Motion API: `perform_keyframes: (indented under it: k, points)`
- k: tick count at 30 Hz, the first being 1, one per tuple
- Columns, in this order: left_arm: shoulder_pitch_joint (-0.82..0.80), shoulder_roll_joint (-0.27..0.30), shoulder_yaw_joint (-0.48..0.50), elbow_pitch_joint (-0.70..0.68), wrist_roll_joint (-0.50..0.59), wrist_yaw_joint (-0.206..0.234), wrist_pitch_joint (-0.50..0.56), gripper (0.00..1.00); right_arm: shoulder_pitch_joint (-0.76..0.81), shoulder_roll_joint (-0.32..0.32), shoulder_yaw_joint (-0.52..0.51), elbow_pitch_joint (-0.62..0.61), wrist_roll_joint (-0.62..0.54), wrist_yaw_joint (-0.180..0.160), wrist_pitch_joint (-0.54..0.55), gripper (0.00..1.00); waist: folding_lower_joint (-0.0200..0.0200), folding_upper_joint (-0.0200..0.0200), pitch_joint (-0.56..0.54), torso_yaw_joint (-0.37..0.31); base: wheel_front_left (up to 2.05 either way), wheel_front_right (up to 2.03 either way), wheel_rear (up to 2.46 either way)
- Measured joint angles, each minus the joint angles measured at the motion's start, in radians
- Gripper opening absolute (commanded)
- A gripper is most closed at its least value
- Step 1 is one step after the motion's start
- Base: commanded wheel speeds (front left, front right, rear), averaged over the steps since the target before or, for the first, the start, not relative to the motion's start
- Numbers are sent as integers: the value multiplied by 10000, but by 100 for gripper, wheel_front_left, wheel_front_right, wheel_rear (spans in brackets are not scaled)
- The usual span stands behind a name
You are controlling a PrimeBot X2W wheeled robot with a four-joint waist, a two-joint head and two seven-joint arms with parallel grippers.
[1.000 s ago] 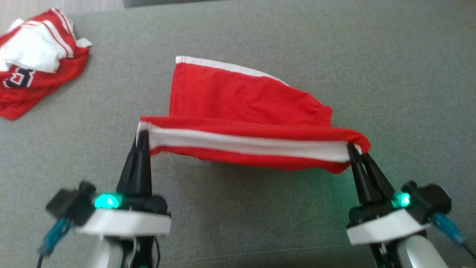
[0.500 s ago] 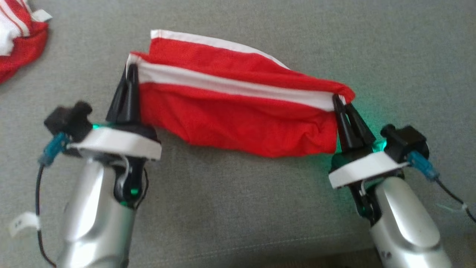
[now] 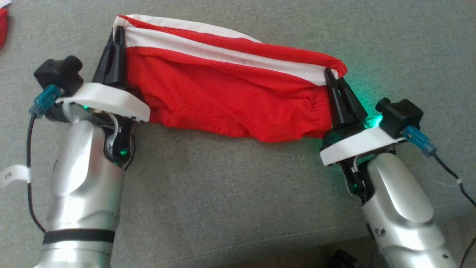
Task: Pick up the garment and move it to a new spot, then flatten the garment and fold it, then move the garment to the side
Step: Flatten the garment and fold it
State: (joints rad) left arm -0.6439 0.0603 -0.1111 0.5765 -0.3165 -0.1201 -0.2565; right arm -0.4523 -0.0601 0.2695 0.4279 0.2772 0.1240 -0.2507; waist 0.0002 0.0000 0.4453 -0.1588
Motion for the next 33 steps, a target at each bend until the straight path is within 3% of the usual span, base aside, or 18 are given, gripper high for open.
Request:
perform_keyframes:
  k: [4,5,6,7,8,9,20,29,33]
  points:
    - [-174,-12,201,382,207,155,0,0,-153,2,188,79,92,0,0,0,0,0,-17,-31,0,0,0]
    - [-187,-13,226,516,207,157,0,0,-153,2,205,107,136,0,0,4,-1,0,-43,-21,0,0,0]
    - [-185,-25,224,667,207,157,0,0,-153,2,207,142,136,0,0,20,-1,0,-71,-7,0,0,0]
    - [-185,-38,224,771,207,155,0,42,-153,2,207,171,136,0,0,69,-1,0,-99,9,0,0,0]
    - [-185,-44,226,832,211,157,0,85,-153,2,203,186,136,0,0,100,-1,0,-127,25,0,0,0]
    - [-187,-46,244,876,245,163,0,100,-153,0,198,186,136,0,0,100,-1,0,-156,42,0,0,0]
    - [-129,-113,619,725,228,136,0,100,13,0,-353,-602,134,0,-2,100,-1,0,-663,200,0,0,0]
    - [881,-182,477,727,-222,0,12,100,1199,2,-1432,-1616,-119,0,-2,100,-2,0,-1367,391,0,0,0]
    - [1238,-184,151,859,-353,-33,489,100,1774,12,-1783,-2013,-334,0,-4,100,-2,0,-1794,489,0,0,0]
